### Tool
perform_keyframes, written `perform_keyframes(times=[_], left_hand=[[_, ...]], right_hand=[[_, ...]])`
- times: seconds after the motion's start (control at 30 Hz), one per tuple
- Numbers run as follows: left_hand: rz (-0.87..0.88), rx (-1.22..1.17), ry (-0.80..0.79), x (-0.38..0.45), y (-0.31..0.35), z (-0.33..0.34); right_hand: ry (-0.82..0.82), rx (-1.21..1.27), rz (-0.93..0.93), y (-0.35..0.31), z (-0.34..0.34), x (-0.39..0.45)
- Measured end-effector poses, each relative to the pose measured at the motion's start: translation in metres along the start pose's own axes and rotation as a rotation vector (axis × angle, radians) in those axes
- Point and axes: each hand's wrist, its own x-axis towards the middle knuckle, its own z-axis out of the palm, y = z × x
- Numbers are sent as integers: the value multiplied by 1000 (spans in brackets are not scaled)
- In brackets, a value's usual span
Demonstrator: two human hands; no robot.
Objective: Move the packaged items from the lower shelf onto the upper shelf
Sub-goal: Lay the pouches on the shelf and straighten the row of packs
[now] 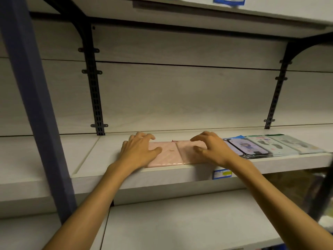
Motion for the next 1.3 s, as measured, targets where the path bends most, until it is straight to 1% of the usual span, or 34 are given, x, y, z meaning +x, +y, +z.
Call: perform_keyframes(times=[0.07, 0.17, 0.27, 0.37, 0.53, 0.67, 0.77, 0.83, 0.9, 1.0, 1.1, 1.2, 1.3], left_hand=[[61, -31, -52, 1, -1, -6], [140, -59, -129, -1, -1, -6], [188, -59, -179, -4, -5, -2], [190, -9, -242, -7, -9, 4], [153, -46, -245, -10, -17, 6], [120, -59, -248, -11, -23, 0], [72, -101, -241, -10, -29, -4], [16, -156, -219, -10, -33, -7], [-9, -197, -202, -11, -37, -11], [43, -199, -215, -14, -39, -13], [109, -121, -236, -21, -40, -8], [121, -60, -209, -28, -43, -3], [120, -42, -181, -33, -49, -6]], right_hand=[[-140, 71, -49, -14, -7, 11], [-306, 39, -68, -29, -7, 32], [-403, 35, -71, -37, 1, 44], [-370, 24, -89, -38, 7, 44], [-249, 100, -97, -38, 20, 38], [-261, 190, -131, -48, 32, 37], [-279, 176, -172, -58, 34, 41], [-328, 184, -152, -59, 30, 51], [-330, 180, -128, -60, 29, 64], [-284, 163, -105, -69, 36, 83], [-290, 140, -53, -82, 50, 98], [-353, 73, 9, -86, 64, 108], [-318, 36, -3, -88, 71, 111]])
